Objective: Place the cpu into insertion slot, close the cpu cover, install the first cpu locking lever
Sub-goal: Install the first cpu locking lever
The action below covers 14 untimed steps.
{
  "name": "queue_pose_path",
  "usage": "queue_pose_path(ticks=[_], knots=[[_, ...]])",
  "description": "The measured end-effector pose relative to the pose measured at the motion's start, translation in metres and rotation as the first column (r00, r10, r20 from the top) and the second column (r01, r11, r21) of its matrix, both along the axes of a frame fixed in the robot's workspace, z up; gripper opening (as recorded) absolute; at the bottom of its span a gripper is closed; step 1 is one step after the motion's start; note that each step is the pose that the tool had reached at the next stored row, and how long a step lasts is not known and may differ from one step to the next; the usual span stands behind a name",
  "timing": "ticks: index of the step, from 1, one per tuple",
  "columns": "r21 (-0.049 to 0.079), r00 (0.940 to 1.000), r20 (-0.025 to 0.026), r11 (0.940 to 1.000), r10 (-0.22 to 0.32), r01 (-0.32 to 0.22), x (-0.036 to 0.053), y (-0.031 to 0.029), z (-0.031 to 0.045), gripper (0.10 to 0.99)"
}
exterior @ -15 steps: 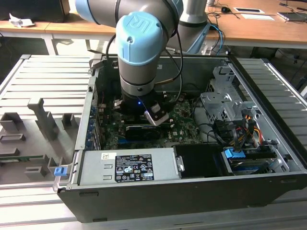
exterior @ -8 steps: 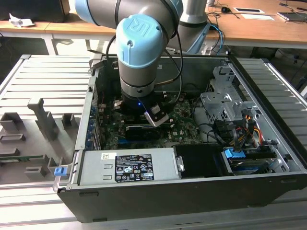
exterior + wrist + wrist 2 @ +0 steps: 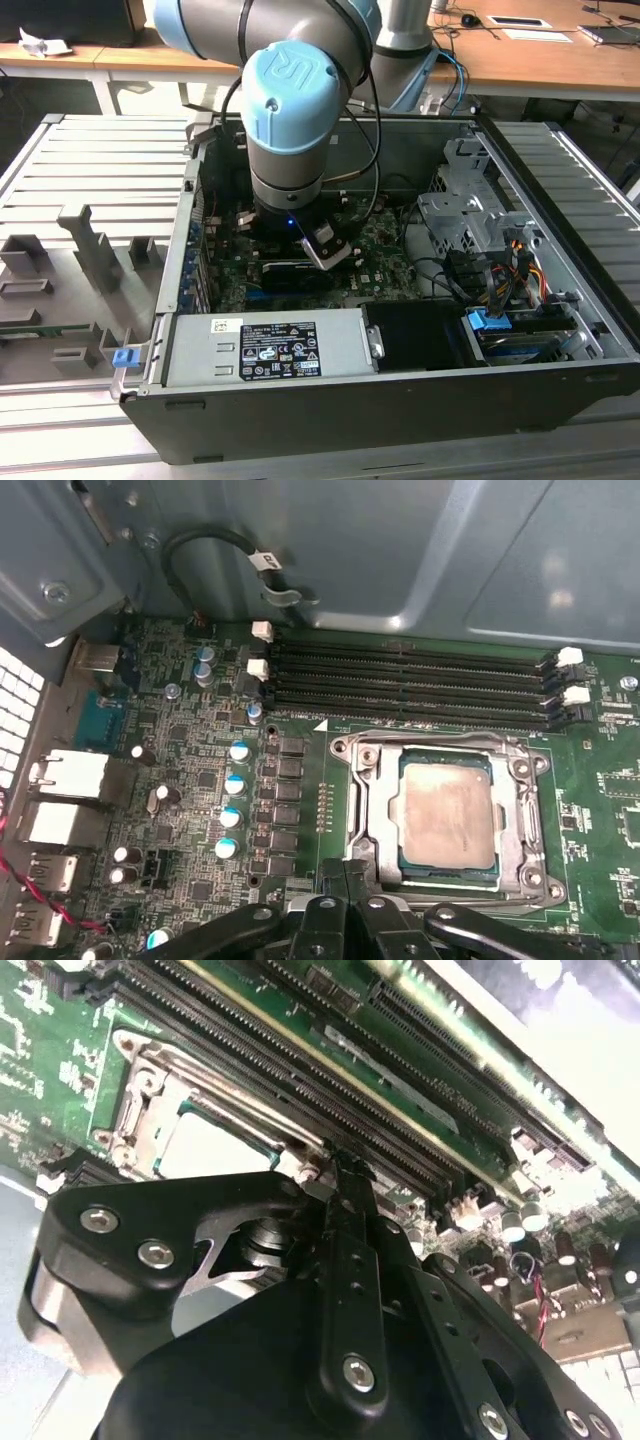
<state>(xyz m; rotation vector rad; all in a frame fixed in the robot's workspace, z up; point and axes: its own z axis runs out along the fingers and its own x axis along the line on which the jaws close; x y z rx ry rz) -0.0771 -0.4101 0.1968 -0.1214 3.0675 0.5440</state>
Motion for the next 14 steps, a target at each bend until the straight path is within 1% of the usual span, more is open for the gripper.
queue_pose_path(ticks=[1,2,9,11,14], knots=[[0.0,1.0,-0.0002,1.0,0.0,0.0,0.0,0.0005,0.0061,0.106],[0.0,1.0,-0.0002,1.0,0.0,0.0,0.0,0.0009,0.0082,0.106],[-0.001,1.0,-0.0003,1.0,0.0,0.0,0.0,0.0021,0.0125,0.106],[0.0,1.0,-0.0002,1.0,0.0,0.0,0.0,0.0023,0.015,0.106],[0.0,1.0,-0.0001,1.0,0.0,0.0,0.0,0.0023,0.0153,0.106]])
